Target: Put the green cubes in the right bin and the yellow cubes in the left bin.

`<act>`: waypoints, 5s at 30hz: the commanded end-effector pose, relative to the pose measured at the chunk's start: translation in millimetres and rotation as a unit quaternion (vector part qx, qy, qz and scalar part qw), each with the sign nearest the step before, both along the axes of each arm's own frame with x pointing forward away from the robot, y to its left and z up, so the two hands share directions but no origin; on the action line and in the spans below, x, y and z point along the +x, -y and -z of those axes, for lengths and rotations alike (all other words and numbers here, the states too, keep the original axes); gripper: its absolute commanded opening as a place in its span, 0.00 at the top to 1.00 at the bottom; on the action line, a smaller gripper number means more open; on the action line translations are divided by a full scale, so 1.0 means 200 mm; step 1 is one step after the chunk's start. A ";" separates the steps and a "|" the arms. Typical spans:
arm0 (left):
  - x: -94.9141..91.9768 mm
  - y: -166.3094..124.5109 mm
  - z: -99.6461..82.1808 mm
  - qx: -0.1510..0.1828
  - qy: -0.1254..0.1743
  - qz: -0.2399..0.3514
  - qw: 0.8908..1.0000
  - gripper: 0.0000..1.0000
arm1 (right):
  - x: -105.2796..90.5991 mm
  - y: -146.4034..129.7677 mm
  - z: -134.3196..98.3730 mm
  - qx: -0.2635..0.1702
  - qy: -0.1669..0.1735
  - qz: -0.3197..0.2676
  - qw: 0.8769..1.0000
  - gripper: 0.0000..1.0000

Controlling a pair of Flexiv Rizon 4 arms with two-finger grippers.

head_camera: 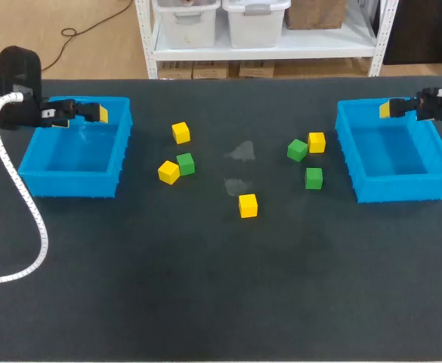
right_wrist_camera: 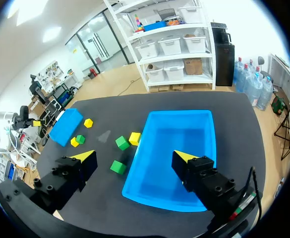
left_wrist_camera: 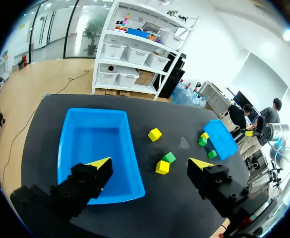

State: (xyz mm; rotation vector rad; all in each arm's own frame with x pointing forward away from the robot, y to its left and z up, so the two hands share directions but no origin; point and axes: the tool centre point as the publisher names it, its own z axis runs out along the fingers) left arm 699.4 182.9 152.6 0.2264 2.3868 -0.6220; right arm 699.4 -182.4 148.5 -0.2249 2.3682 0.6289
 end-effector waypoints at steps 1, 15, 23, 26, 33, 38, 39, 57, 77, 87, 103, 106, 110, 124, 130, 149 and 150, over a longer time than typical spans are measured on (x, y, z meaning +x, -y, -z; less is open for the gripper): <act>0.00 -0.01 0.01 -0.005 0.003 0.003 1.000 0.00 | 0.00 0.00 0.00 -0.001 0.000 0.001 1.000 0.00; 0.00 -0.01 0.01 -0.005 0.003 0.003 1.000 0.00 | 0.00 0.00 0.00 -0.001 0.000 0.001 1.000 0.00; 0.00 -0.01 0.01 -0.005 0.003 0.003 1.000 0.00 | 0.00 0.00 0.00 -0.001 0.000 0.001 1.000 0.00; 0.00 -0.01 0.01 -0.005 0.003 0.003 1.000 0.00 | 0.00 0.00 0.00 -0.001 0.000 0.001 1.000 0.00; 0.00 -0.01 0.01 -0.005 0.003 0.003 1.000 0.00 | 0.01 -0.03 -0.05 -0.022 -0.022 0.001 1.000 0.00; 0.00 -0.01 0.01 -0.005 0.003 0.003 1.000 0.00 | 0.05 -0.11 -0.11 -0.069 -0.069 -0.001 0.995 0.00; 0.00 -0.01 0.01 -0.005 0.003 0.003 1.000 0.00 | 0.06 -0.13 -0.11 -0.083 -0.086 -0.001 0.993 0.00; 0.00 -0.01 0.01 -0.005 0.003 0.003 1.000 0.00 | 0.14 -0.57 0.10 -0.236 -0.286 -0.020 0.928 0.00; 0.00 -0.01 0.01 -0.005 0.003 0.003 1.000 0.00 | 0.00 -0.67 0.42 -0.241 -0.338 0.001 0.910 0.00; 0.00 -0.01 0.01 -0.005 0.003 0.003 1.000 0.00 | -0.06 -0.68 0.56 -0.251 -0.334 0.032 0.908 0.00; 0.00 -0.01 0.01 -0.005 0.003 0.003 1.000 0.00 | -0.08 -0.70 0.67 -0.285 -0.321 0.047 0.902 0.00; 0.00 -0.01 0.01 -0.005 0.003 0.003 1.000 0.00 | -0.07 -0.71 0.70 -0.281 -0.321 0.052 0.903 0.00; 0.00 -0.01 0.01 -0.005 0.003 0.003 1.000 0.00 | -0.07 -0.70 0.74 -0.266 -0.328 0.053 0.905 0.00; 0.00 -0.01 0.01 -0.005 0.003 0.003 1.000 0.00 | -0.05 -0.69 0.79 -0.262 -0.339 0.049 0.902 0.00; 0.00 -0.01 0.01 -0.005 0.003 0.003 1.000 0.00 | -0.05 -0.69 0.79 -0.263 -0.339 0.047 0.902 0.25; 0.00 -0.01 0.01 -0.005 0.003 0.003 1.000 0.00 | 0.04 -0.66 0.61 -0.248 -0.286 0.045 0.924 1.00; 0.00 -0.01 0.01 -0.005 0.003 0.003 1.000 0.00 | 0.06 -0.64 0.55 -0.249 -0.268 0.051 0.929 1.00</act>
